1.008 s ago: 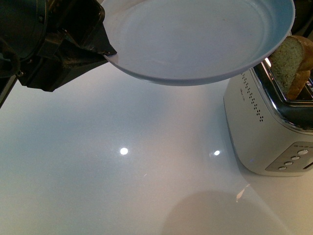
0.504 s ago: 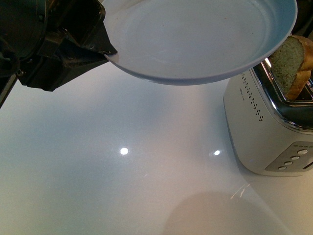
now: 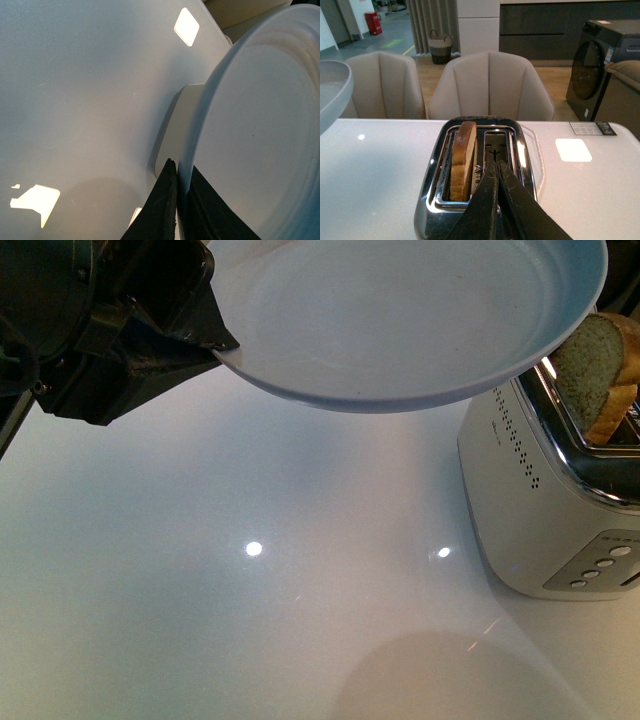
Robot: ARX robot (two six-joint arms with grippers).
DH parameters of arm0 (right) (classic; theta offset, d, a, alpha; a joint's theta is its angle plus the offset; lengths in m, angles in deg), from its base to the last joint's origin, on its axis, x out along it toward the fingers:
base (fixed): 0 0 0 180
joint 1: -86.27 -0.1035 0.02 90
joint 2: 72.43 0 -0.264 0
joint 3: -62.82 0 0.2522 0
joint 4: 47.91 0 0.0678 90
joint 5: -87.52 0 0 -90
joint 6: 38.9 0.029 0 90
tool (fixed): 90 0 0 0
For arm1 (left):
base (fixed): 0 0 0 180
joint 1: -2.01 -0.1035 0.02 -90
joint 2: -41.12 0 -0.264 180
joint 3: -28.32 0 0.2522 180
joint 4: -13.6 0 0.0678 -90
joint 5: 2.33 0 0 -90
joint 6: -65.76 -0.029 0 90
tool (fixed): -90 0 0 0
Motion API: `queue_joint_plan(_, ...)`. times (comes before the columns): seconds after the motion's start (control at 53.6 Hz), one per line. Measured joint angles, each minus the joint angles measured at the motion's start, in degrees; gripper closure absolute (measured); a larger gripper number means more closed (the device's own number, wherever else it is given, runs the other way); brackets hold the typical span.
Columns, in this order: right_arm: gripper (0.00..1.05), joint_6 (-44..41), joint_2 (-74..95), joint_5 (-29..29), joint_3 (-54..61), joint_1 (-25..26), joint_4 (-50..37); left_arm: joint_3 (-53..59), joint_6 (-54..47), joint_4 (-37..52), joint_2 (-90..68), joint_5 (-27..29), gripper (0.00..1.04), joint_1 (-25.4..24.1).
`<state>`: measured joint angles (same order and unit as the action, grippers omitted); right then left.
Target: Left arm holds plate, right arm toasts bread
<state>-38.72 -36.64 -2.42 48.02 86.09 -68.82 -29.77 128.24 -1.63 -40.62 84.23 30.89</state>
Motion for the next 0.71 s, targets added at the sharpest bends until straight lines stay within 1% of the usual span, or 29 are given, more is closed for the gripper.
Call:
queue_joint_plan(0.523, 1.03, 0.0, -17.3, 0.0, 0.0, 0.0, 16.2, 0.0, 0.0, 0.0, 0.0, 0.0, 1.02, 0.0)
queue_joint_plan(0.709, 1.03, 0.0, -20.5, 0.0, 0.0, 0.0, 19.4, 0.0, 0.0, 0.0, 0.0, 0.0, 1.02, 0.0)
